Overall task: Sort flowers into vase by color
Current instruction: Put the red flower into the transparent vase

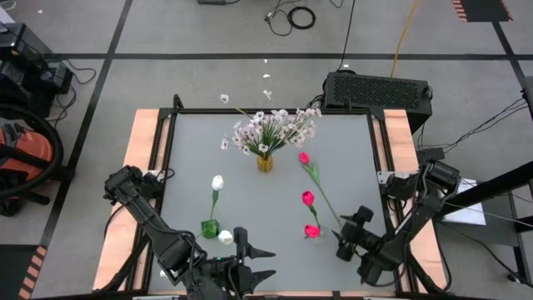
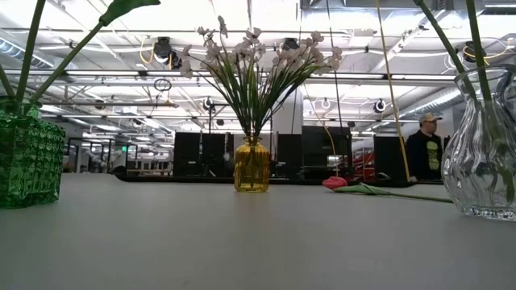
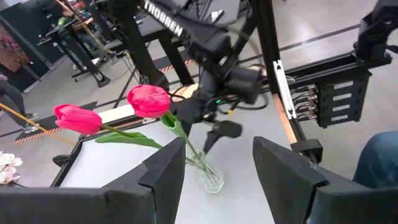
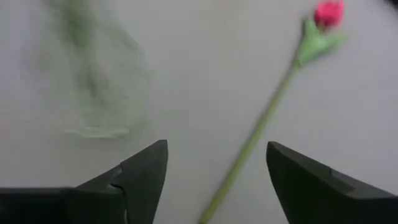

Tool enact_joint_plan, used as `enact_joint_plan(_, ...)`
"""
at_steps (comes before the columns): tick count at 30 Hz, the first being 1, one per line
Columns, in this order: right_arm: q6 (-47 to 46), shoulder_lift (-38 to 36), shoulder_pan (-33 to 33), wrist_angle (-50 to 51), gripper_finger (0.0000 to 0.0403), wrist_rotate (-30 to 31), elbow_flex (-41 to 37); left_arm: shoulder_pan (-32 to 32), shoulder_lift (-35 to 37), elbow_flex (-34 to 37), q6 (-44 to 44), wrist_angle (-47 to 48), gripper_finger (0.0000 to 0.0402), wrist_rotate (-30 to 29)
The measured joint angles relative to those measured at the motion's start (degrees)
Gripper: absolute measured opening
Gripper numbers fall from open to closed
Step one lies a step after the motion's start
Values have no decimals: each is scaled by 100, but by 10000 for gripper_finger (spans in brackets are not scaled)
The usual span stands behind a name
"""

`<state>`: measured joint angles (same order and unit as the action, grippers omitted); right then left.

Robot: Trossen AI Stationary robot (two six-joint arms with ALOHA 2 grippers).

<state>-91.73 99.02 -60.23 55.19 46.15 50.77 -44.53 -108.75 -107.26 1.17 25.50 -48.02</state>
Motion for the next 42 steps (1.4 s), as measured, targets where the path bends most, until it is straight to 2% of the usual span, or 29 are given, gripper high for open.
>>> enact_joint_plan(6, -668, 7, -20, -1443, 242, 1, -1187, -68, -2, 0, 0, 47, 196, 3)
enact_joint_plan(10, -1044, -17, 44, -1822, 216, 16, -1572, -51, -2, 0, -2, 42, 196, 1)
enact_joint_plan(14, -1150, -25, 48, -2118, 154, -32, -1762, -19, -2, 0, -2, 41, 196, 1)
enact_joint_plan(20, -1240, -11, 46, -2183, 18, -70, -1771, -9, -2, 0, -4, 33, 196, 1)
enact_joint_plan(24, -1574, -5, 27, -2116, 8, -16, -1764, -14, -2, 0, -1, 24, 196, 1)
enact_joint_plan(27, -1799, -61, -39, -1760, 3, 34, -1613, -12, -2, 0, 2, 18, 196, 1)
enact_joint_plan(30, -2125, -152, -68, -884, 1, -222, -1251, -18, -2, 0, 49, 20, 196, 0)
enact_joint_plan(42, -2627, -212, -246, 2066, 0, -73, 860, 63, -2, 0, 149, 76, 196, -16)
